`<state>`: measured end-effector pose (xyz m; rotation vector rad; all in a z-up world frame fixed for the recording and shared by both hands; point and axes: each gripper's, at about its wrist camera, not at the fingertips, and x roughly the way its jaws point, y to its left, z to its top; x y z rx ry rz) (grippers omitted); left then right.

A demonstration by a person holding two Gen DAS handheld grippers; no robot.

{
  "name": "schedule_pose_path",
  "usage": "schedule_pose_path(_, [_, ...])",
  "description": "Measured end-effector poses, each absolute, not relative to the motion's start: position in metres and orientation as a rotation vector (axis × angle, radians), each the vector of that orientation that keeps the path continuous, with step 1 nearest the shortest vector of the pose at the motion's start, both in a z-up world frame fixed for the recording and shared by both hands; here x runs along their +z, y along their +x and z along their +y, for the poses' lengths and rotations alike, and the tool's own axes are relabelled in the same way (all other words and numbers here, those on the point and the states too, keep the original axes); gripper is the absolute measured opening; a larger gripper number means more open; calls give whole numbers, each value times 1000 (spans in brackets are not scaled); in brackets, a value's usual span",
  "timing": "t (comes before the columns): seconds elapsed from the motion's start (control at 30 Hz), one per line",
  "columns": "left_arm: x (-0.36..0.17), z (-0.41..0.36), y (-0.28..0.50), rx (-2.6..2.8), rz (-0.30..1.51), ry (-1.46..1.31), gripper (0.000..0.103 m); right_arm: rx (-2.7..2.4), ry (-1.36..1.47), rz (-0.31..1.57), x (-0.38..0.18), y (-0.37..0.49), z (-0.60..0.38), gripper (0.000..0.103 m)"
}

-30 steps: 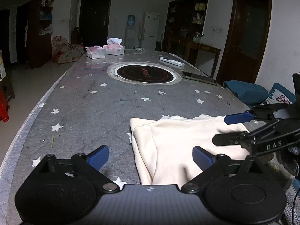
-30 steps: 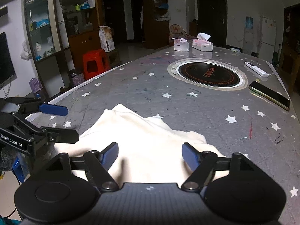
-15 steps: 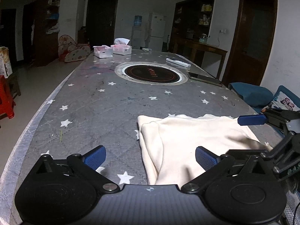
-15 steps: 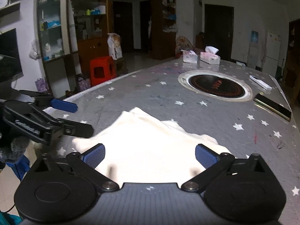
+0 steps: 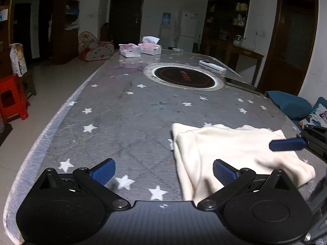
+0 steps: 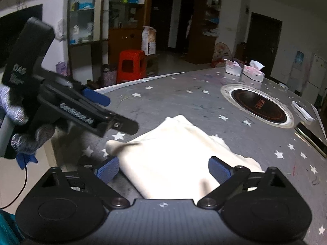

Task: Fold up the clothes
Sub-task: 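Close both grippers on the cream sweatshirt edge and lift it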

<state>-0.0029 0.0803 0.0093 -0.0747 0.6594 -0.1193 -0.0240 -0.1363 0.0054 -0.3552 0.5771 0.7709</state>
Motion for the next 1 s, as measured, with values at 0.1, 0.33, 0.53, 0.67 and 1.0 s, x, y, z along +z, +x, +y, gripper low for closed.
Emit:
schedule_pose_path(0.1, [11,90,-1,-89,654,-103,103,784,-386,572,4,-29,-130,89])
schedule_pose_path(0.33, [13,108,6,-40,660,-179,103,854,-433,581,0,-34,-116,62])
schedule_pose_path(0.53, [13,110,14,-68,685,-243,101,913,-524,562,-6,-40,-100,55])
schedule_pose_path(0.67, [13,108,19,-98,706,-284,97,949,-601,543,-11,-46,-85,48])
schedule_pose_path(1.0, [2,115,35,-145,777,-478,93,917,-606,559,-19,-36,-77,22])
